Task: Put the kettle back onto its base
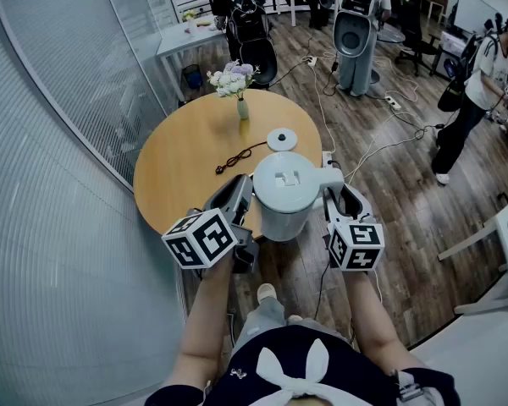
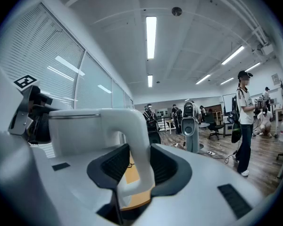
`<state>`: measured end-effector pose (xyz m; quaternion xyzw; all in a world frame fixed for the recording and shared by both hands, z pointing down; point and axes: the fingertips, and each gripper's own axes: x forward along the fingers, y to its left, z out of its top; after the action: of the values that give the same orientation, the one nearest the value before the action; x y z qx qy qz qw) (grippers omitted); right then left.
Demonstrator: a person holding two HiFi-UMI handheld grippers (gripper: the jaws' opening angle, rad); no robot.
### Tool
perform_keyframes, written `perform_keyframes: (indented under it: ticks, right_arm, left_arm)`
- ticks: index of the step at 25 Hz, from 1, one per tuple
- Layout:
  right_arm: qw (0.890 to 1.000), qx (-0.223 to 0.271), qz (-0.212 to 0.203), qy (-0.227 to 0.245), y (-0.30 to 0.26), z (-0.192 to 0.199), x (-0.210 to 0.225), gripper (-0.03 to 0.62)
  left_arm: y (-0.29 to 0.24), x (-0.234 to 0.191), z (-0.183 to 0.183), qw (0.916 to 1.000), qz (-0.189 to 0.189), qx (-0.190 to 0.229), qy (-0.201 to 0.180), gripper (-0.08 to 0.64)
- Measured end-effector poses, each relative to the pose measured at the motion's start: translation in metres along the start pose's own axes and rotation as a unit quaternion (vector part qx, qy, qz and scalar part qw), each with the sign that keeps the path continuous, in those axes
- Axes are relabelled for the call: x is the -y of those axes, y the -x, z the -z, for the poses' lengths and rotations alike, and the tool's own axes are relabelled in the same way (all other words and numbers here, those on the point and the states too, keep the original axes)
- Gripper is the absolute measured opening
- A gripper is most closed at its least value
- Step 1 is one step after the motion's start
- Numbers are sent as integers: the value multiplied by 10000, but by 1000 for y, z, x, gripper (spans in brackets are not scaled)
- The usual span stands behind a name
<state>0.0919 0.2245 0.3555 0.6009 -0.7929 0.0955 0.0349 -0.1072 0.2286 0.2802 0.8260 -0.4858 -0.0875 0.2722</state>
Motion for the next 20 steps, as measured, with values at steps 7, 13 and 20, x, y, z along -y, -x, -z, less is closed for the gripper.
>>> perform_keyframes:
  ticks: [7, 13, 20]
  right_arm:
    - [10000, 16, 50, -27, -5, 1, 4, 144]
    - [9999, -90, 102, 13, -30, 5, -2, 144]
    - [9997, -142, 157, 80, -74, -1, -11, 144]
  left_arm:
    - [-7, -5, 4, 10000, 12, -47, 45, 58]
    - [-22, -31, -1, 9997, 33, -104, 196, 58]
    - [-48, -66, -21, 9995, 56, -167, 264, 58]
